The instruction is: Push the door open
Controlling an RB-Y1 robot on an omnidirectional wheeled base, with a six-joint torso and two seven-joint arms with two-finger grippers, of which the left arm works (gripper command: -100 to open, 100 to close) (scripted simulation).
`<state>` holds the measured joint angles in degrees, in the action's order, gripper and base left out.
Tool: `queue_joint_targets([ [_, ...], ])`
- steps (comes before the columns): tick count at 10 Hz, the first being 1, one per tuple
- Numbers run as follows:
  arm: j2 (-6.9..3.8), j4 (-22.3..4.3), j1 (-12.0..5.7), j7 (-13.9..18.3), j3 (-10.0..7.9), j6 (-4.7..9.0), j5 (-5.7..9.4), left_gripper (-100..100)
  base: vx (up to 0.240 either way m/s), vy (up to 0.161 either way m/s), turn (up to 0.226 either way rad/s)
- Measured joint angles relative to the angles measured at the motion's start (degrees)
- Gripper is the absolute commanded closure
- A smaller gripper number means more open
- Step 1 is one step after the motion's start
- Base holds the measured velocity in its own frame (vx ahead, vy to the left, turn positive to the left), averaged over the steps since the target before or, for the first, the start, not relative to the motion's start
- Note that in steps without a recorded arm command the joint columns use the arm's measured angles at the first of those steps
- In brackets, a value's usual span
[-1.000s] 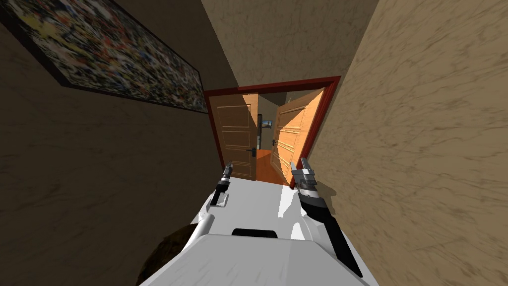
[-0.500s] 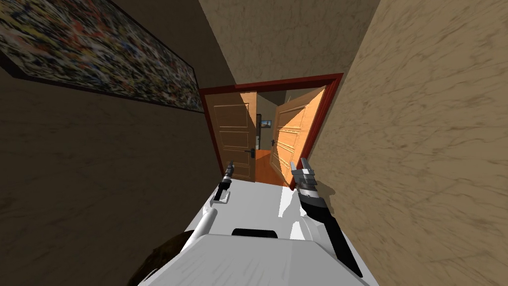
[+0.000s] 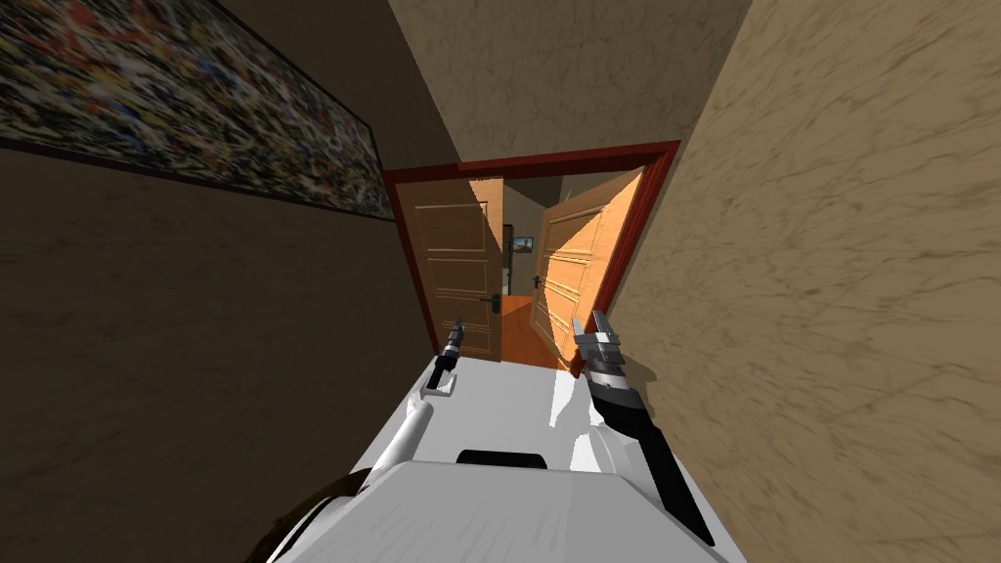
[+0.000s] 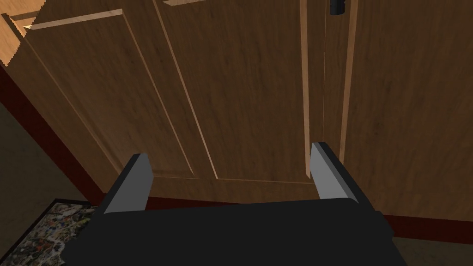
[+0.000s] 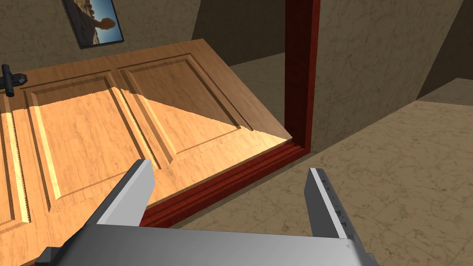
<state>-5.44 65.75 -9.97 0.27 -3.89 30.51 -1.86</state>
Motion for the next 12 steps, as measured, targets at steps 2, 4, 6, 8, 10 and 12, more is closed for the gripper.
queue_joint_targets([
  [2,0.00,-2.7,-1.78,0.2,-0.13,-0.24,0.14,-100,0.066,-0.010,-0.024],
  [4,0.09,-5.6,-3.71,0.7,-0.18,-0.65,0.31,-100,0.087,-0.006,-0.022],
  [6,-0.04,-8.1,-5.23,1.0,-0.27,-0.75,0.47,-100,0.064,-0.015,-0.025],
  [8,0.01,-11.7,-7.39,1.4,-0.39,-0.91,0.66,-100,0.098,-0.013,-0.027],
  [10,-0.05,-14.4,-8.98,2.0,-0.34,-1.45,0.84,-100,0.098,-0.007,-0.029],
  [12,0.10,-16.7,-10.54,2.2,-0.45,-1.70,0.97,-100,0.064,-0.007,-0.009],
])
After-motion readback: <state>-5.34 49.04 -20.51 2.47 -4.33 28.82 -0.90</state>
